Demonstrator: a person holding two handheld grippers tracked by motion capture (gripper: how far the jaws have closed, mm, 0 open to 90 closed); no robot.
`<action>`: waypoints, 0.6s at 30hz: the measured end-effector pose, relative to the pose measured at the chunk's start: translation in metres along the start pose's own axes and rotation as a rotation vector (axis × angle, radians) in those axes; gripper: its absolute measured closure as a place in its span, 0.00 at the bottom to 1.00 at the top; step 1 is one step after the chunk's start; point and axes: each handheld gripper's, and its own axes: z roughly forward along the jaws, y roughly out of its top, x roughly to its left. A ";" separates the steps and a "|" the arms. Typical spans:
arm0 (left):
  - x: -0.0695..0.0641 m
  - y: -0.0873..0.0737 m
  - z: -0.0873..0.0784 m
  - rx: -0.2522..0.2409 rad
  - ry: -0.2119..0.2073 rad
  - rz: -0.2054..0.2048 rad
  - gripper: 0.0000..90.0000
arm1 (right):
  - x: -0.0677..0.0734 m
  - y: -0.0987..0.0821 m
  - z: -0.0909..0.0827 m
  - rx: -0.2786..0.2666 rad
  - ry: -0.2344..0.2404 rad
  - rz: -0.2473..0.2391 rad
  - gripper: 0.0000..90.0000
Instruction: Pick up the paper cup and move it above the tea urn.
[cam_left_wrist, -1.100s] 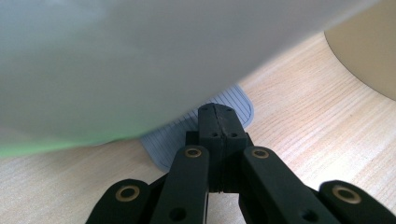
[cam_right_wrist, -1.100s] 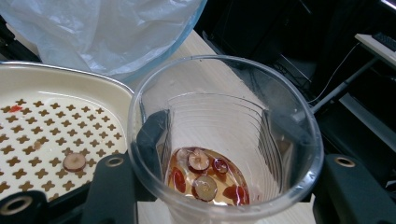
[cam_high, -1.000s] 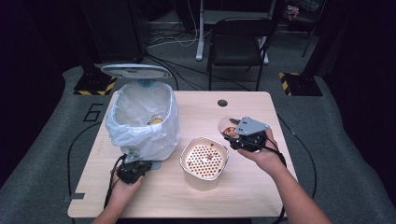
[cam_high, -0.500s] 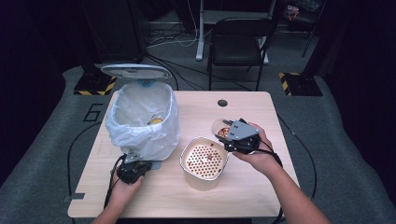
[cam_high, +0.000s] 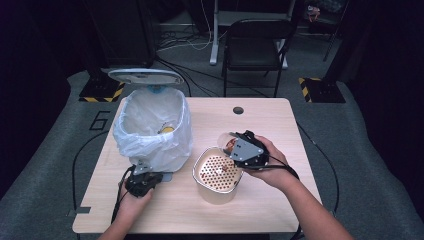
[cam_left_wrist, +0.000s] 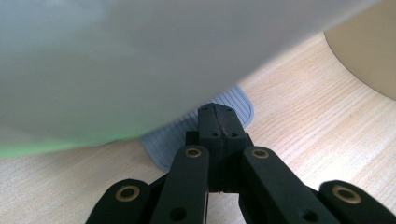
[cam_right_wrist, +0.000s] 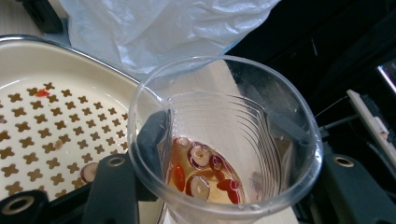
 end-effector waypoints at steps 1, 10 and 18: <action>0.000 0.000 0.000 0.000 0.000 0.000 1.00 | 0.001 0.001 0.000 0.001 0.001 -0.006 0.49; 0.000 0.000 0.000 0.000 -0.008 -0.009 1.00 | 0.010 0.007 0.002 0.034 -0.021 -0.120 0.49; 0.000 0.000 0.000 0.000 -0.008 -0.008 1.00 | 0.016 0.010 0.003 0.049 -0.031 -0.185 0.50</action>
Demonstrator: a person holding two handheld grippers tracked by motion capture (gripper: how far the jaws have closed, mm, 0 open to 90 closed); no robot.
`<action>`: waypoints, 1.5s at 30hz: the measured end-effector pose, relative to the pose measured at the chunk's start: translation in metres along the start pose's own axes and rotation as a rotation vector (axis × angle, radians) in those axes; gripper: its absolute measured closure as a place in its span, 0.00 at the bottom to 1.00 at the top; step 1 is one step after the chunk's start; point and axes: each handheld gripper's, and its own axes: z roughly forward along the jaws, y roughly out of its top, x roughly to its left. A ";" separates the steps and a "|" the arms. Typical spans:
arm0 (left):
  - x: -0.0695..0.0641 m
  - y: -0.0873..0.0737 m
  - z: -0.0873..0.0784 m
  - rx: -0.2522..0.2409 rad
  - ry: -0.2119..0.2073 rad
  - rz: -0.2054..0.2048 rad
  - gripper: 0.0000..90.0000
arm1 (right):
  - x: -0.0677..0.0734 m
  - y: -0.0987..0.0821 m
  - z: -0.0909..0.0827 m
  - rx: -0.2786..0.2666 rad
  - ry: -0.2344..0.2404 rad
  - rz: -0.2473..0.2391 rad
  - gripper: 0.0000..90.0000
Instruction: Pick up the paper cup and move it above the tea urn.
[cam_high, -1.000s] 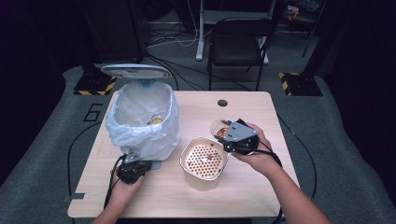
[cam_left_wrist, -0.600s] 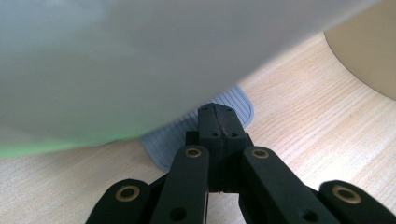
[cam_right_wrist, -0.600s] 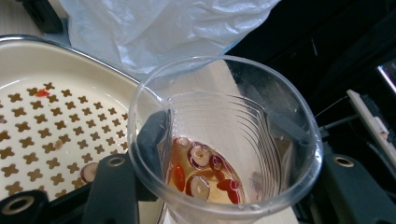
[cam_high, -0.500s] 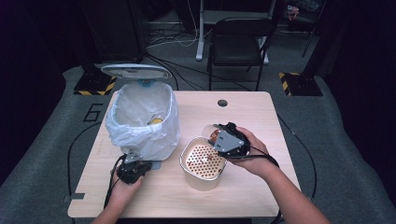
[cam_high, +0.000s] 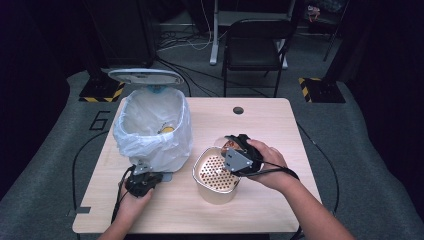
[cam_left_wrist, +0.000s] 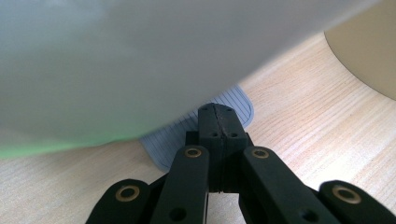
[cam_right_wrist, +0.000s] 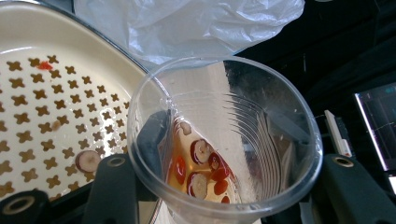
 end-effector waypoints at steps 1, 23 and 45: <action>0.000 0.000 0.000 0.000 0.000 0.000 1.00 | 0.000 0.000 0.000 -0.001 0.002 -0.011 0.50; 0.000 0.000 0.000 0.000 0.000 0.000 1.00 | 0.013 0.008 0.002 0.031 -0.032 -0.214 0.50; 0.001 0.000 0.000 -0.006 0.006 0.014 1.00 | 0.036 0.014 0.004 0.114 -0.110 -0.540 0.50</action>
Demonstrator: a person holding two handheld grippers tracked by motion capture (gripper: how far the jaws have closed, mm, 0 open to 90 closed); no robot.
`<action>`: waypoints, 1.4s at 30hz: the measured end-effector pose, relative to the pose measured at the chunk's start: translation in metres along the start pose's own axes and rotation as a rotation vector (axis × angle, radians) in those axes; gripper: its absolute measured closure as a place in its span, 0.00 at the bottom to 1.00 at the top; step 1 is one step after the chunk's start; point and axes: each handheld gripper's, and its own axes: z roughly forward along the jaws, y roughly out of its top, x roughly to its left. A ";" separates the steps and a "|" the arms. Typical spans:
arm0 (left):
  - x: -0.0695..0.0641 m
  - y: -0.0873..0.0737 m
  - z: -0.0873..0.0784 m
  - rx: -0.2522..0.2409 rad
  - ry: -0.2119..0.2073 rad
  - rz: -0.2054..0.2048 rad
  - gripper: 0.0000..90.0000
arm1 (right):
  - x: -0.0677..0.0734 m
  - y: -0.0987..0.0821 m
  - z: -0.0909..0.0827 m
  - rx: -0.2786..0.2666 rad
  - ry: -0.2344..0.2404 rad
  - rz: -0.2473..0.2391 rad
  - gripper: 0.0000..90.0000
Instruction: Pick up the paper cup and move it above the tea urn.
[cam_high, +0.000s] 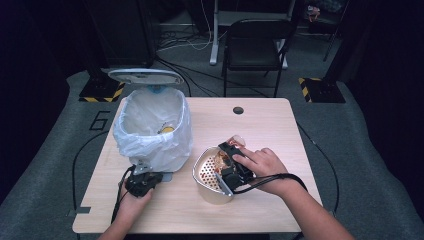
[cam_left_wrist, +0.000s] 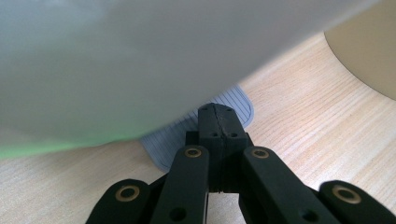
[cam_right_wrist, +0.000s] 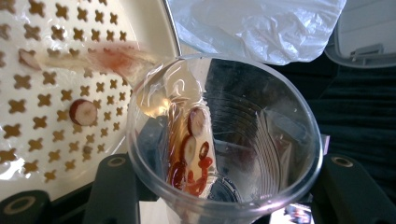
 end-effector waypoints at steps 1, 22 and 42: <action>0.001 0.000 -0.001 0.010 0.001 0.009 1.00 | 0.002 0.001 -0.001 0.006 -0.008 -0.008 0.50; -0.003 -0.001 0.000 0.002 -0.011 -0.060 1.00 | 0.012 0.014 -0.001 0.086 -0.124 -0.409 0.50; -0.004 -0.001 0.000 0.000 -0.008 -0.067 1.00 | 0.017 0.015 0.000 0.076 -0.146 -0.442 0.50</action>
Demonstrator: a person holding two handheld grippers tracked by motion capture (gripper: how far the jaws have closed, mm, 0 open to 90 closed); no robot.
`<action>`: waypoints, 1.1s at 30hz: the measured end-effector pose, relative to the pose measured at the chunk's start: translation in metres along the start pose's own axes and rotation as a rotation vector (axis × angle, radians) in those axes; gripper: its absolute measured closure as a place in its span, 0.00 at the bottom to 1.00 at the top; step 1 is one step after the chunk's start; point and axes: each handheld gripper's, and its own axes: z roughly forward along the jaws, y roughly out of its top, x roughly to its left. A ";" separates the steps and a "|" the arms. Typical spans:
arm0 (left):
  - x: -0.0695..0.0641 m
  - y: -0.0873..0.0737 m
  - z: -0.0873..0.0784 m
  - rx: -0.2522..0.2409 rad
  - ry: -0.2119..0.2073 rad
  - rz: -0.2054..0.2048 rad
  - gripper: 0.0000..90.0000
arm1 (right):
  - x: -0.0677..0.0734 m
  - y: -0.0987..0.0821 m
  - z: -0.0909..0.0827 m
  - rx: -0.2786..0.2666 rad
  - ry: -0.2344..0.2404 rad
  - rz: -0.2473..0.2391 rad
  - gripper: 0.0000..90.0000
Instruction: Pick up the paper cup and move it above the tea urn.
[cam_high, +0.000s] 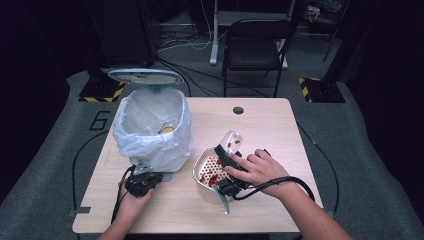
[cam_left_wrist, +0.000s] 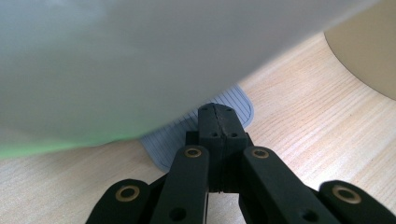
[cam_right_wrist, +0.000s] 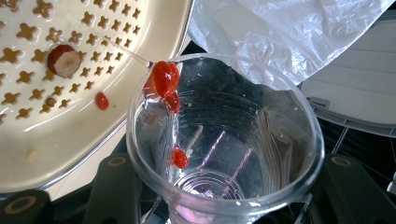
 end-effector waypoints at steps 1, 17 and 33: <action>0.000 0.000 0.000 0.000 0.000 0.000 1.00 | 0.000 0.000 0.000 -0.002 0.001 0.003 0.50; 0.000 0.000 0.000 0.000 -0.002 0.002 1.00 | 0.009 0.006 0.001 -0.013 0.011 -0.115 0.50; 0.001 0.000 0.000 0.001 -0.002 0.006 1.00 | 0.002 0.000 0.001 0.035 -0.005 -0.083 0.50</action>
